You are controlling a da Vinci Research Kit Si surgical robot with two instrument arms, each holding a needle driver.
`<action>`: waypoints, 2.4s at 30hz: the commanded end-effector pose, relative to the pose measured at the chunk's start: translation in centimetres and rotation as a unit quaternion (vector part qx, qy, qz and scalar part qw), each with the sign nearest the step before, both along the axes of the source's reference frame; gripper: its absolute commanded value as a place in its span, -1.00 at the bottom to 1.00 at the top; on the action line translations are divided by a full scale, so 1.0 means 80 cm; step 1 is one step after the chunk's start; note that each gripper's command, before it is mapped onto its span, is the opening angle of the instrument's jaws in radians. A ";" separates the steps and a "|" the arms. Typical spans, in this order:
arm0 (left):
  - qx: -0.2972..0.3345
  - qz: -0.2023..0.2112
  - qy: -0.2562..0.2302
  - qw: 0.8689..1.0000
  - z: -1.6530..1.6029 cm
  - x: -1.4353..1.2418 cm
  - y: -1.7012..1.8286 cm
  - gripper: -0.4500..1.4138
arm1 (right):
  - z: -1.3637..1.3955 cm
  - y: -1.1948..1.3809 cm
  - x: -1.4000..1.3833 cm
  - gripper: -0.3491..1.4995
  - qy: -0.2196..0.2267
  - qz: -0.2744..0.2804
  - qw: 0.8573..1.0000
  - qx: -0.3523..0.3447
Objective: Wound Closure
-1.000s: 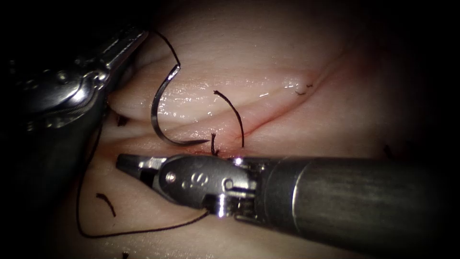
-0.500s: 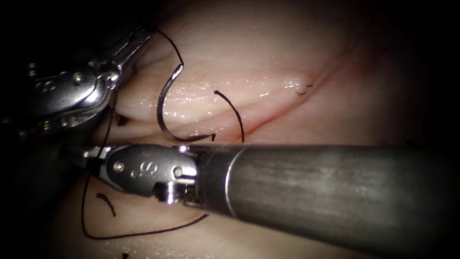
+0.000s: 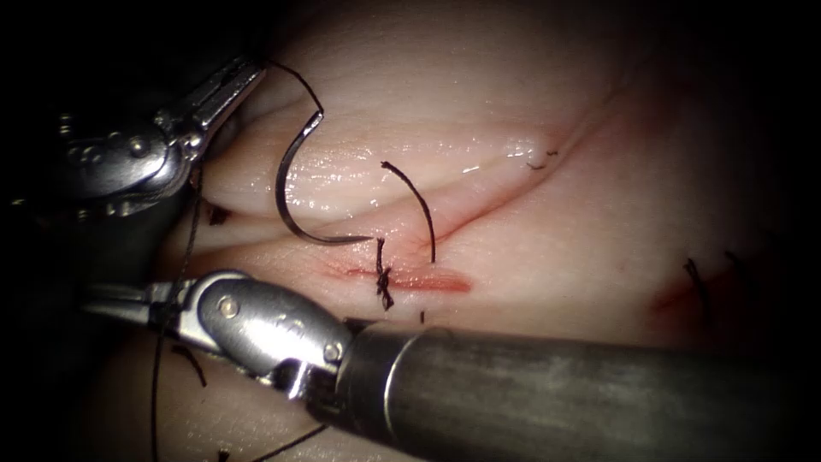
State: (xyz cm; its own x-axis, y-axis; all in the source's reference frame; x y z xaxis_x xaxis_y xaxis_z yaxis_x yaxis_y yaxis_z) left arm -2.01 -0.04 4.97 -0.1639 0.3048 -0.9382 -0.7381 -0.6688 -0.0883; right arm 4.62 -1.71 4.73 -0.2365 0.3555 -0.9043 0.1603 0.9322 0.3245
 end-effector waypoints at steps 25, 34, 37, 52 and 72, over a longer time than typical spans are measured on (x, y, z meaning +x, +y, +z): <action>-0.056 0.005 0.017 0.998 0.0057 0.0022 -0.0075 -1.00 | -0.0059 0.0043 -0.0051 0.02 0.074 0.090 0.988 0.099; -0.068 -0.023 -0.016 0.997 0.0029 0.0023 -0.0115 -1.00 | -0.0058 0.0066 -0.0096 0.35 0.027 0.162 0.980 0.115; -0.075 -0.034 -0.032 0.996 0.0019 0.0024 -0.0124 -1.00 | -0.0057 0.0070 -0.0109 0.35 0.008 0.181 0.977 0.113; -0.086 -0.066 -0.070 0.992 -0.0019 0.0014 -0.0157 -1.00 | -0.0048 0.0071 -0.0150 -0.47 -0.185 0.253 0.944 0.103; -0.093 -0.072 -0.087 0.989 -0.0103 -0.0003 -0.0151 -1.00 | 0.0007 0.0044 -0.0141 -0.29 -0.436 0.134 0.884 0.104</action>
